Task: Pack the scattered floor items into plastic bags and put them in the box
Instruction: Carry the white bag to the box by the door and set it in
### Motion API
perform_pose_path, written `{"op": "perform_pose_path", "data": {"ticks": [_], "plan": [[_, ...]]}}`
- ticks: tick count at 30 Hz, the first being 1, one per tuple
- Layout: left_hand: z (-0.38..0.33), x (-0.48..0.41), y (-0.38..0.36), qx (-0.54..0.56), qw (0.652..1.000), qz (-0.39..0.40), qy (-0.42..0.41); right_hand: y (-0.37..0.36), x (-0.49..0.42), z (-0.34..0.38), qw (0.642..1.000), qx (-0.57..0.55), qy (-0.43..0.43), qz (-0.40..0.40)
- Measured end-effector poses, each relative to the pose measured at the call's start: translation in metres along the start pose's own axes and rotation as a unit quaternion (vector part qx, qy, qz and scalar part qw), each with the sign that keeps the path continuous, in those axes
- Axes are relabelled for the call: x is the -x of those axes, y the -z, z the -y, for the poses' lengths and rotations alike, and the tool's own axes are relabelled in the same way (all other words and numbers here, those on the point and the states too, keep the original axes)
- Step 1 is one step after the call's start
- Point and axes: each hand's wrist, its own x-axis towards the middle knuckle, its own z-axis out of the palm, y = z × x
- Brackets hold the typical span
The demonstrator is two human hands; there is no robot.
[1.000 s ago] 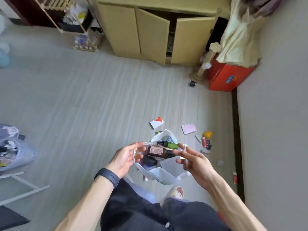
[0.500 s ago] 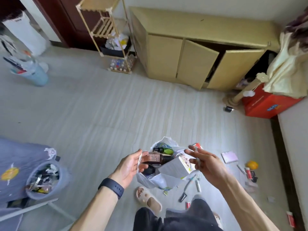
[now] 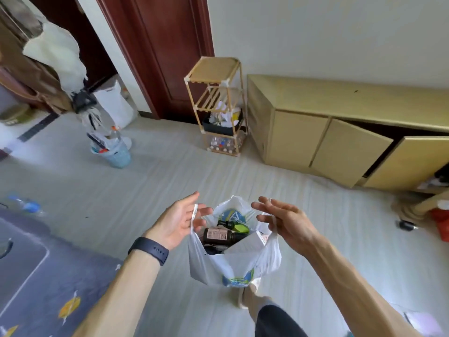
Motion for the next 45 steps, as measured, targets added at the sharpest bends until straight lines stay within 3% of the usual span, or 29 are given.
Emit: {"op": "perform_pose_path", "data": {"ticks": [16, 26, 34, 45], "plan": [[-0.24, -0.25, 0.078, -0.008, 0.999, -0.024, 0.025, -0.081, -0.303, 0.155, 0.998, 0.05, -0.023, -0.021], [-0.444, -0.395, 0.121, -0.045, 0.997, 0.057, -0.027, -0.151, -0.48, 0.288, 0.992, 0.045, 0.084, -0.085], [-0.651, -0.479, 0.132, -0.056, 0.986, 0.119, -0.102, -0.202, -0.591, 0.419, 0.967, -0.053, 0.193, -0.157], [-0.866, -0.588, 0.136, -0.064, 0.97, 0.125, -0.198, -0.245, -0.736, 0.582, 0.942, -0.06, 0.298, -0.145]]}}
